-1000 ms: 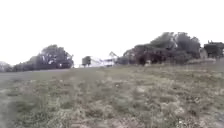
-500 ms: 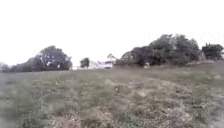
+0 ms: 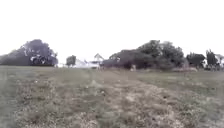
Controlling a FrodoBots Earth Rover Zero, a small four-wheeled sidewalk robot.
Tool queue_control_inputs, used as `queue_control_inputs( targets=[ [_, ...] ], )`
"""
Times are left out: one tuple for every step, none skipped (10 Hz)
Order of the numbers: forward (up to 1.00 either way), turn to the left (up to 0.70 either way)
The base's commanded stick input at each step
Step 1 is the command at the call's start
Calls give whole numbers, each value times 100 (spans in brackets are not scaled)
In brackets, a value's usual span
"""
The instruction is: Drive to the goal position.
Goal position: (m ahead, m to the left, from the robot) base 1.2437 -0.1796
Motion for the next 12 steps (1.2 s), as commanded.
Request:
queue_control_inputs(
  targets=[
    [50,0],
    [50,-1],
    [50,-4],
    [50,-6],
    [50,-4],
    [50,-3],
    [50,0],
    [50,0],
    [50,0],
    [50,0],
    [50,0],
    [50,0]
  ],
)
